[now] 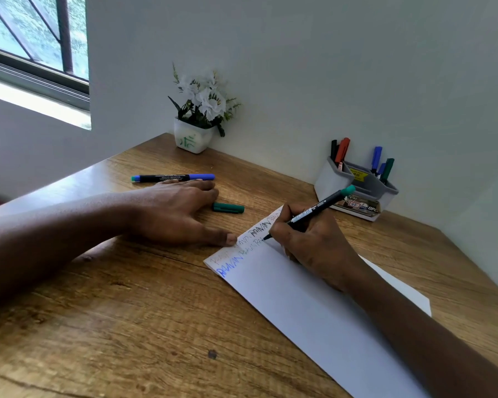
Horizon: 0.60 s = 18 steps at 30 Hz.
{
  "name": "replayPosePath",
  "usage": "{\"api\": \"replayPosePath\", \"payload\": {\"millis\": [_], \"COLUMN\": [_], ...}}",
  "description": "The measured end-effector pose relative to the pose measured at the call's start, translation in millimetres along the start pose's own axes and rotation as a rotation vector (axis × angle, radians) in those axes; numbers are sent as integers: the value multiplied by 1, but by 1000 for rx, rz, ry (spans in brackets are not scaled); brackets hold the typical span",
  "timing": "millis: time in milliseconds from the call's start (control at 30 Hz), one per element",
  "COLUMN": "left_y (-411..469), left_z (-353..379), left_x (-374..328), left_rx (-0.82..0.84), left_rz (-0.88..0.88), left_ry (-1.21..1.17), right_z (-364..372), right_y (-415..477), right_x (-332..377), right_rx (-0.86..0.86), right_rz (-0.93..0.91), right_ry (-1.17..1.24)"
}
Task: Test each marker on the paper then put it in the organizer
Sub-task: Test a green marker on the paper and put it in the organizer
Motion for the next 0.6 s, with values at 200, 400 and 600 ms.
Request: {"api": "replayPosePath", "payload": {"millis": [200, 400, 600], "left_y": [0, 3, 4], "left_z": [-1, 0, 0], "left_x": [-1, 2, 2], "left_rx": [8, 6, -2], "left_rz": [-1, 1, 10], "left_ry": [8, 6, 9], "right_z": [-1, -1, -1], "right_y": [1, 0, -1], "right_x": [2, 2, 2], "right_rx": [-3, -44, -67], "right_rz": [17, 17, 19], "right_ry": [24, 17, 31]}}
Point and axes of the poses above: each hand's wrist, its own y-axis towards the middle knuckle, its own z-axis out of the palm, x = y × z, the point moved 3 cm from there along y, towards the middle knuckle, and after that the axes turned 11 degrees about x, right-handed, at the moved point
